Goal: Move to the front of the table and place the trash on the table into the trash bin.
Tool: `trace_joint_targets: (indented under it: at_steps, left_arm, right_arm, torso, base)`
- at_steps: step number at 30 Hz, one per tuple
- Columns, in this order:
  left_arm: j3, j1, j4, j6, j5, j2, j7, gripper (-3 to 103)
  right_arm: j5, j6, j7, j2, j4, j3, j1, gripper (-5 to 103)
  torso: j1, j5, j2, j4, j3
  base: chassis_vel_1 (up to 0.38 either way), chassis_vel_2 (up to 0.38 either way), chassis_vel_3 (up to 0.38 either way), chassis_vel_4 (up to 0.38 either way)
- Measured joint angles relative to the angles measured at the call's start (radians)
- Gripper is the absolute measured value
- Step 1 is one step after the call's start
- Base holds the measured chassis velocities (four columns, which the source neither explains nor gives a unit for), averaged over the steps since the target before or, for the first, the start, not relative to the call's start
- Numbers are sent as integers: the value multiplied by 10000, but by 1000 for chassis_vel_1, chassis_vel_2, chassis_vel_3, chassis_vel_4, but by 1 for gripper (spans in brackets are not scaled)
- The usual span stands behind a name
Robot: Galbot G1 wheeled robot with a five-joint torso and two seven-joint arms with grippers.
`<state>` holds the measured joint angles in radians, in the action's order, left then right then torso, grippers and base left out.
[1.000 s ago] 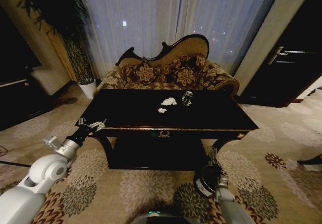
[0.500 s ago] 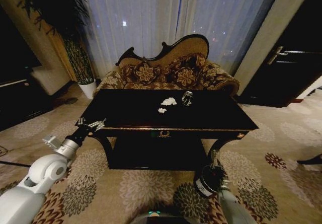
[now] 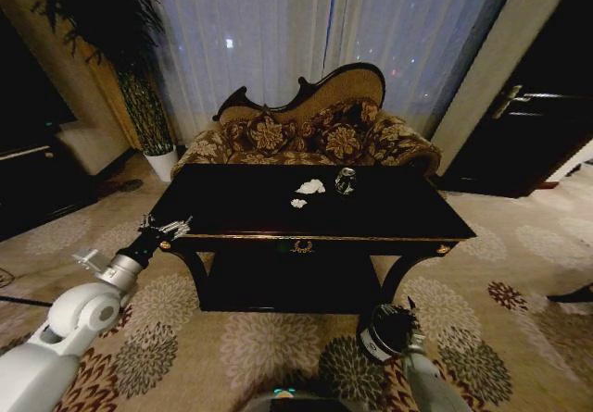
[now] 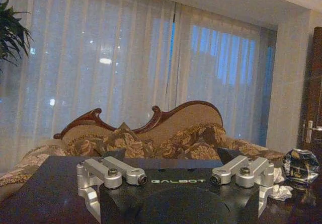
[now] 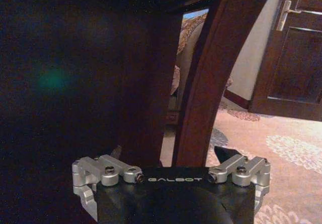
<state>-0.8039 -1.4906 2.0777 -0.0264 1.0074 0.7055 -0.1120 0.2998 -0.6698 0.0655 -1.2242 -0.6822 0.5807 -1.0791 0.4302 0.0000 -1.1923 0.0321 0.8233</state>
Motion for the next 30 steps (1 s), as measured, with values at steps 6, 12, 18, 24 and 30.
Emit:
trace_joint_targets:
  at_steps: [6,12,18,24,30]
  left_arm:
    - [-135,-42,-1,-32,50,1,-21,100]
    - [-219,26,-171,-126,87,79,-63,100]
    - [-489,-149,-144,-229,111,248,-67,100]
    - [-832,-446,39,-307,42,389,35,100]
    - [-937,-420,24,-473,-73,475,256,100]
  right_arm:
    - [463,60,-28,100,-750,262,-723,100]
    - [750,-94,217,76,-1979,1047,-2188,100]
    - [1418,-212,638,-40,-3691,2026,-3558,100]
    - [2150,26,807,-157,-6635,2929,-5134,100]
    - [2602,334,696,-47,-8736,3555,-6397,100]
  torso:
    - [0,0,0,0,0]
    - [0,0,0,4,0]
    - [-1,-1,0,3,0]
    - [-2,-1,-1,0,-1]
    - [-1,1,-2,4,0]
  base:
    - [0,0,0,0]
    - [0,0,0,0]
    - [0,0,0,0]
    - [0,0,0,0]
    - [0,0,0,0]
